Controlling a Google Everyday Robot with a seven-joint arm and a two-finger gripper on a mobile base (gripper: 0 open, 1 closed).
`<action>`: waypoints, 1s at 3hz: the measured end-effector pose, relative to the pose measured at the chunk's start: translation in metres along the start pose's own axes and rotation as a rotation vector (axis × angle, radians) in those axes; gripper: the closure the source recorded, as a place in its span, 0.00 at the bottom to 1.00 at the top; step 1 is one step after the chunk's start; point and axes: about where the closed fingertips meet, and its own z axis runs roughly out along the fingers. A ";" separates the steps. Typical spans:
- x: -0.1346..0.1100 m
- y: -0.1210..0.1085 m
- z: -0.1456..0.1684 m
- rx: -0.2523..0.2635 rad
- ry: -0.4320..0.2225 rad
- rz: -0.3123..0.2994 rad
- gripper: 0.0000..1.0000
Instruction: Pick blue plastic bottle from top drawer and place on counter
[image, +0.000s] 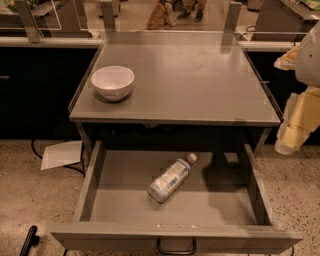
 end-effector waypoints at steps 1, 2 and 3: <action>0.000 0.000 0.000 0.000 0.000 0.000 0.00; -0.003 -0.004 0.000 0.033 -0.019 0.043 0.00; -0.008 0.011 -0.004 0.094 -0.075 0.177 0.00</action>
Offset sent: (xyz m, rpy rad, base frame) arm 0.0106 0.0025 -0.0024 0.0548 -0.0541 -0.1034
